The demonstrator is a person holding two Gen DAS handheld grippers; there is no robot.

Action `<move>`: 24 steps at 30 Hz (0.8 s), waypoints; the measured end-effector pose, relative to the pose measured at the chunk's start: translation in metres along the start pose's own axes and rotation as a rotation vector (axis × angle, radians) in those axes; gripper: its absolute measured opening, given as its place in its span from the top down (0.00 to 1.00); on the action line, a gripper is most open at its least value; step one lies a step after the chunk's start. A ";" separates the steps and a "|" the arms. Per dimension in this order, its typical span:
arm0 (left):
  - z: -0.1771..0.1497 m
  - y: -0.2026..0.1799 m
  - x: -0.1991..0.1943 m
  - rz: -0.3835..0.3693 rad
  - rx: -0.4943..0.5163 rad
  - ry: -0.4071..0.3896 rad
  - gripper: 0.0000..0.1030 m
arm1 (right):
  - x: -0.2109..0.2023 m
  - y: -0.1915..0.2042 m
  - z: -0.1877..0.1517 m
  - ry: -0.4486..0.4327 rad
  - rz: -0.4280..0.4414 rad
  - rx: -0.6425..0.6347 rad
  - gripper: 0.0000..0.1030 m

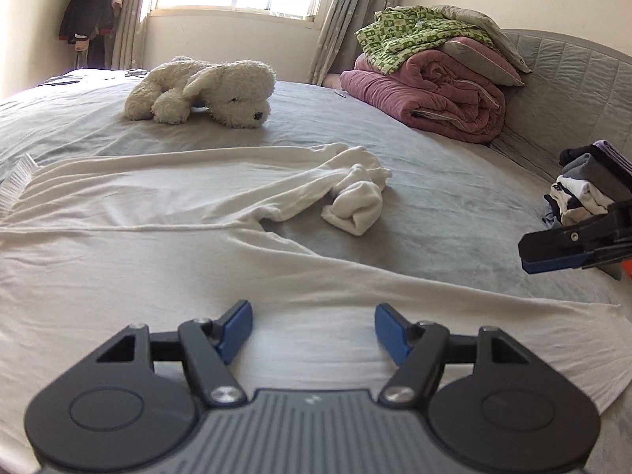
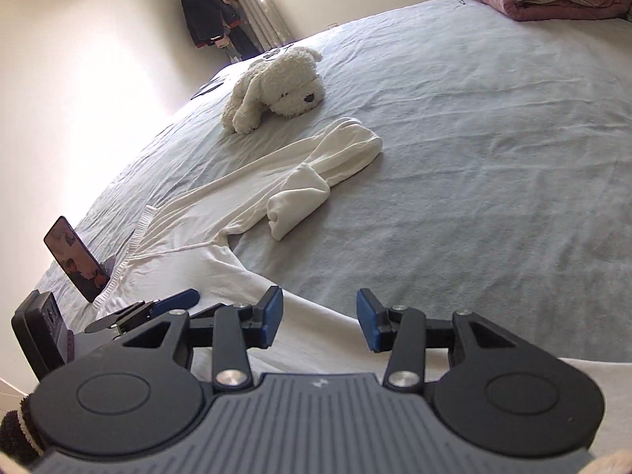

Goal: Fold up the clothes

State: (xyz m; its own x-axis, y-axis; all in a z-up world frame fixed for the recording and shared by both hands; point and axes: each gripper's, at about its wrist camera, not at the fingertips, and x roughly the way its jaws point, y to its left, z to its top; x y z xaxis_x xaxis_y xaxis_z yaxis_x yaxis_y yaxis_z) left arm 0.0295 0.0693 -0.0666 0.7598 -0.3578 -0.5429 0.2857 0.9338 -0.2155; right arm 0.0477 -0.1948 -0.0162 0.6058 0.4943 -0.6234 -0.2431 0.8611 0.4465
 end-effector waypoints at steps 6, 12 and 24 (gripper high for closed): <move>-0.003 0.007 -0.002 -0.040 -0.042 -0.013 0.30 | 0.066 0.023 0.031 0.123 0.129 -0.086 0.56; -0.003 0.010 -0.001 -0.054 -0.050 -0.012 0.29 | 0.114 0.035 0.046 0.203 0.154 -0.106 0.63; -0.002 0.009 0.000 -0.052 -0.038 -0.004 0.28 | 0.139 0.073 0.050 0.178 0.051 -0.300 0.96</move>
State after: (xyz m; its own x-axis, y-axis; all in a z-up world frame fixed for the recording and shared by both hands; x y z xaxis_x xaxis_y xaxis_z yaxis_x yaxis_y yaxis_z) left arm 0.0311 0.0776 -0.0703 0.7470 -0.4059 -0.5265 0.3026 0.9128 -0.2744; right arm 0.1519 -0.0694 -0.0388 0.4520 0.5277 -0.7192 -0.4971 0.8184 0.2881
